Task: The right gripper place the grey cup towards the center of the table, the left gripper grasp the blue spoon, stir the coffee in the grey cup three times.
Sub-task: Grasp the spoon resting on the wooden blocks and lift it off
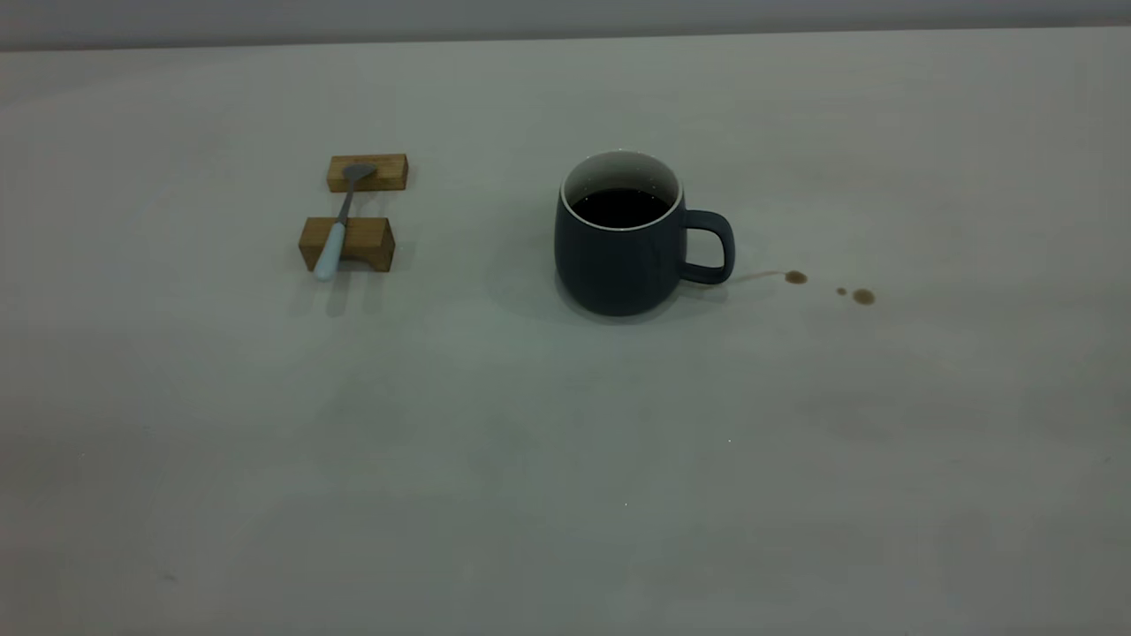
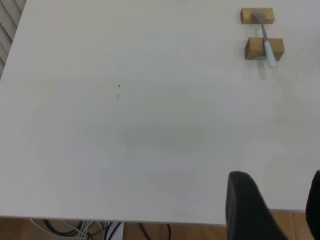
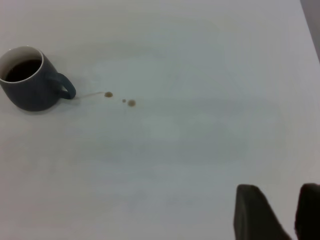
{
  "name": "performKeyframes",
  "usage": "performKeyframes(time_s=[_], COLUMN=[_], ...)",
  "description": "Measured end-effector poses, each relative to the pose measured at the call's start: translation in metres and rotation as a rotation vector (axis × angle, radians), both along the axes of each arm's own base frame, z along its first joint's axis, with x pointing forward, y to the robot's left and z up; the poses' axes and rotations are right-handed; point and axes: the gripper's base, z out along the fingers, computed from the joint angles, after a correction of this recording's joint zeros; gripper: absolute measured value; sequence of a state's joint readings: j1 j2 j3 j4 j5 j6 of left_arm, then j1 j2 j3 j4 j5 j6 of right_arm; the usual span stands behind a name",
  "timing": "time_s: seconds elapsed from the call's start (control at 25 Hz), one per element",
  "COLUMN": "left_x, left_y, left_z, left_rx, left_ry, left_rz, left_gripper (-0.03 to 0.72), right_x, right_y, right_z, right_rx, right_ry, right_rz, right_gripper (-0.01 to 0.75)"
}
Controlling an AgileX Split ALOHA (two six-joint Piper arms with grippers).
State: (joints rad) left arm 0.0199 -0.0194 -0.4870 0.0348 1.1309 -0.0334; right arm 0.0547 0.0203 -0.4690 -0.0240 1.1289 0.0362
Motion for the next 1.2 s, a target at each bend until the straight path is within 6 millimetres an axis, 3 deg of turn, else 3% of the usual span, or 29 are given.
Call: performKeyframes(time_s=[0.16, 0.32, 0.48, 0.64, 0.8, 1.0, 1.2], left_x=[0.000, 0.016, 0.061, 0.124, 0.191, 0.265, 0.319], left_y=[0.000, 0.000, 0.001, 0.001, -0.001, -0.011, -0.025], left_z=[0.000, 0.021, 0.041, 0.043, 0.027, -0.013, -0.057], left_rx=[0.000, 0.002, -0.008, -0.031, -0.079, -0.085, -0.088], left_ry=[0.002, 0.000, 0.156, 0.296, 0.392, 0.519, 0.621], left_rz=[0.000, -0.003, 0.005, 0.009, 0.003, -0.030, -0.058], left_gripper=[0.379, 0.479, 0.613, 0.657, 0.662, 0.663, 0.663], right_x=[0.000, 0.000, 0.000, 0.000, 0.000, 0.000, 0.000], right_y=[0.000, 0.000, 0.000, 0.000, 0.000, 0.000, 0.000], right_z=[0.000, 0.000, 0.000, 0.000, 0.000, 0.000, 0.000], right_rx=[0.000, 0.000, 0.000, 0.000, -0.001, -0.001, -0.001], right_ry=[0.000, 0.000, 0.000, 0.000, 0.000, 0.000, 0.000], right_rz=[0.000, 0.000, 0.000, 0.000, 0.000, 0.000, 0.000], right_gripper=[0.207, 0.207, 0.210, 0.216, 0.223, 0.230, 0.234])
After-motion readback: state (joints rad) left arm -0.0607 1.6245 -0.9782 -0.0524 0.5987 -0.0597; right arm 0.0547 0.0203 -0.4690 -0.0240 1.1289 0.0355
